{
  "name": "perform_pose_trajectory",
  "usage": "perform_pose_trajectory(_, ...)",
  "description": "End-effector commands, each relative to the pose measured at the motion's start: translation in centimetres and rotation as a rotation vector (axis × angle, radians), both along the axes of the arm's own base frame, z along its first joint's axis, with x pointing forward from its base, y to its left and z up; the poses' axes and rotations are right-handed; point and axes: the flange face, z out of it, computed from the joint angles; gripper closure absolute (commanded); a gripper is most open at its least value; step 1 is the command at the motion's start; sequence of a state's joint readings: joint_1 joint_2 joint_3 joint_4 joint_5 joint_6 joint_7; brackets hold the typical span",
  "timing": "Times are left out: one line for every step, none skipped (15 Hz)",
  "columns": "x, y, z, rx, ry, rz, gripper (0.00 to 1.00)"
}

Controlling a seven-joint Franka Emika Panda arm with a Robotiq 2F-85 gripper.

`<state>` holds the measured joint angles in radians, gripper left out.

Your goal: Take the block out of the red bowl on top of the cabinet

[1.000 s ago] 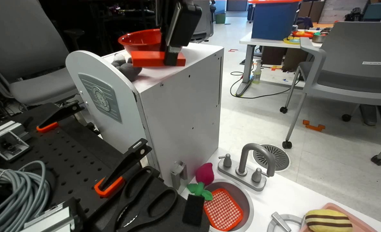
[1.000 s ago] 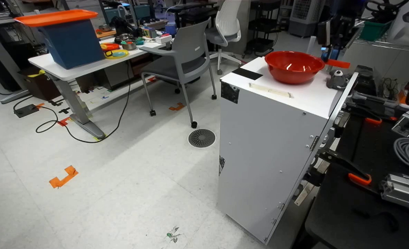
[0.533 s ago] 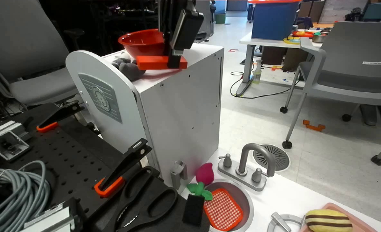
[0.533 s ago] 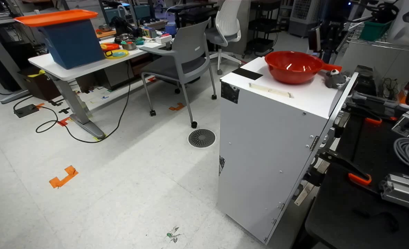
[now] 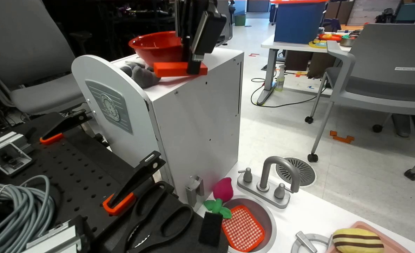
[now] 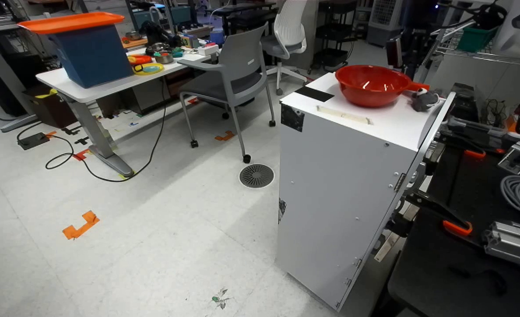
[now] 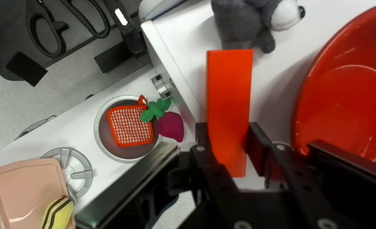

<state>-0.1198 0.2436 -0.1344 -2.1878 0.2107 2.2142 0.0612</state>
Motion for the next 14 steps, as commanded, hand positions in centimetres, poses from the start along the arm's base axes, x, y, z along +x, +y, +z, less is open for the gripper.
perform_pose_trajectory(0.72,0.31,0.55,-0.021,0.010,0.003,0.92)
perform_pose_trajectory(0.77,0.34,0.59,-0.024,0.008,0.006,0.92)
perform_pose_trajectory(0.84,0.37,0.65,-0.027,0.008,0.008,0.92)
perform_pose_trajectory(0.90,0.40,0.69,-0.029,0.006,0.010,0.92)
perform_pose_trajectory(0.92,0.43,0.72,-0.031,0.005,0.012,0.92)
perform_pose_trajectory(0.92,0.45,0.77,-0.033,0.005,0.013,0.92)
perform_pose_trajectory(0.91,0.47,0.79,-0.036,0.004,0.014,0.92)
perform_pose_trajectory(0.92,0.50,0.80,-0.038,0.005,0.014,0.92)
perform_pose_trajectory(0.92,0.53,0.81,-0.039,0.005,0.014,0.92)
perform_pose_trajectory(0.92,0.57,0.81,-0.039,0.005,0.014,0.92)
perform_pose_trajectory(0.92,0.63,0.86,-0.041,0.002,0.014,0.92)
perform_pose_trajectory(0.93,0.76,0.96,-0.044,-0.004,0.021,0.92)
perform_pose_trajectory(0.97,0.97,1.06,-0.045,-0.010,0.034,0.92)
perform_pose_trajectory(1.01,1.18,1.17,-0.053,-0.014,0.039,0.92)
